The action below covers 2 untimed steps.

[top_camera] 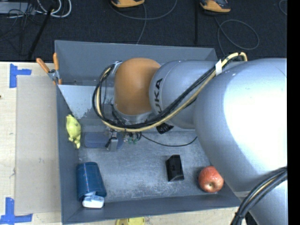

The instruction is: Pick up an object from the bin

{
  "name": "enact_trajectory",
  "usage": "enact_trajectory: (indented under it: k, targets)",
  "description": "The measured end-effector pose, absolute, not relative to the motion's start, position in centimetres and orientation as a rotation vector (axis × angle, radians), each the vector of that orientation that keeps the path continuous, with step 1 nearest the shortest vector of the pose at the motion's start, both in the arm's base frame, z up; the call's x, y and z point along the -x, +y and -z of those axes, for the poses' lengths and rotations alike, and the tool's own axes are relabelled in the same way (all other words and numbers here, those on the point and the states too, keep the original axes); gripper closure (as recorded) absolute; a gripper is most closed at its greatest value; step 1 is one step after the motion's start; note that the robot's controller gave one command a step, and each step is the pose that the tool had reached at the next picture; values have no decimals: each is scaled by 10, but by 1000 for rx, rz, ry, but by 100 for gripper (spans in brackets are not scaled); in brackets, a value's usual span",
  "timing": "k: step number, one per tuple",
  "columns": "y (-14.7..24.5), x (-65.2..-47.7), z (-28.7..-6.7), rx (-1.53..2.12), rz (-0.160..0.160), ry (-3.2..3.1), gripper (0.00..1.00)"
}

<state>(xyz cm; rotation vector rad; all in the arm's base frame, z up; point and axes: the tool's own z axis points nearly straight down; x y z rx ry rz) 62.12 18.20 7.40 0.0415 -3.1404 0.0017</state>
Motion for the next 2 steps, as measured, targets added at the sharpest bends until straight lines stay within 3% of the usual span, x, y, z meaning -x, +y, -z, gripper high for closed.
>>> enact_trajectory:
  k: [2]
  targets:
    - [182, -621, -111, -40, 0, -3141, 100]
